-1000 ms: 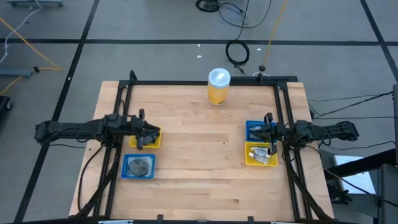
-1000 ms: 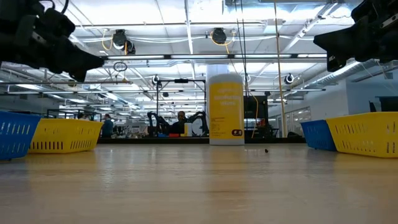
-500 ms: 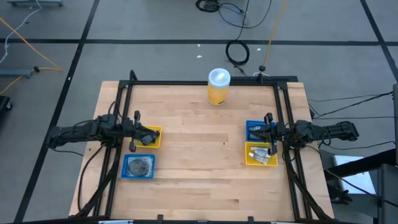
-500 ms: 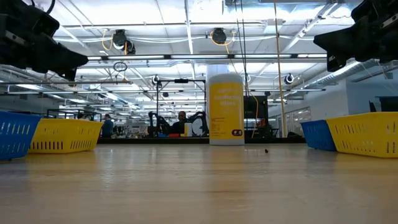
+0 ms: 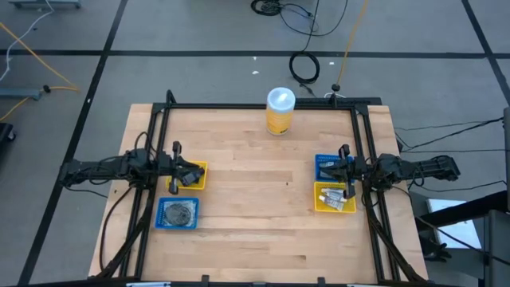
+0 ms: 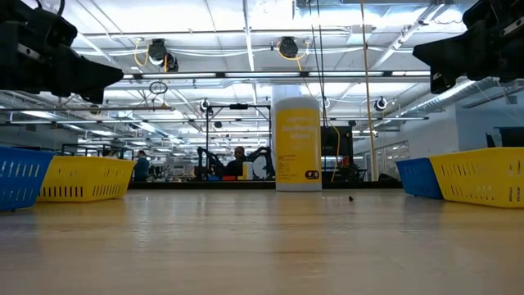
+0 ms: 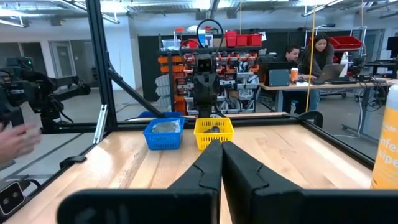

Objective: Pick & Place Travel size toiletries
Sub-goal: Return to Home Position

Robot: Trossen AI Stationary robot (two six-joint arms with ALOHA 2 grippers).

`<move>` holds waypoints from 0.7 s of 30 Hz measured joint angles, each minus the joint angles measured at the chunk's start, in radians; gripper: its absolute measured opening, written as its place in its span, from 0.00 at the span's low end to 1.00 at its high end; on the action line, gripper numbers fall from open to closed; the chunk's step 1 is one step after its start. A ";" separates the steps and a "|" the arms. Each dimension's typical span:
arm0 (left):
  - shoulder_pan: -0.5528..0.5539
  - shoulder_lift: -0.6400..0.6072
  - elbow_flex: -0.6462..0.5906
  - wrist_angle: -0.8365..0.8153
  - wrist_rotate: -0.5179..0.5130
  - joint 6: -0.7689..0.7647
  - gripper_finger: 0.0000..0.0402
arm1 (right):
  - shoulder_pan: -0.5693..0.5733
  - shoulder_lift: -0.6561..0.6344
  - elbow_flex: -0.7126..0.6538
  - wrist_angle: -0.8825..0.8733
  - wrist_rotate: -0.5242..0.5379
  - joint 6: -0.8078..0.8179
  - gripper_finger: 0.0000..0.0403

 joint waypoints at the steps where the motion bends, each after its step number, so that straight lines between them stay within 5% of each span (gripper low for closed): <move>1: 0.000 -0.001 0.000 0.000 0.000 -0.006 0.05 | 0.000 0.000 0.000 0.000 0.000 0.000 0.01; 21: -0.004 -0.022 -0.001 -0.003 -0.015 -0.074 0.05 | 0.000 0.000 0.000 0.000 0.000 0.000 0.01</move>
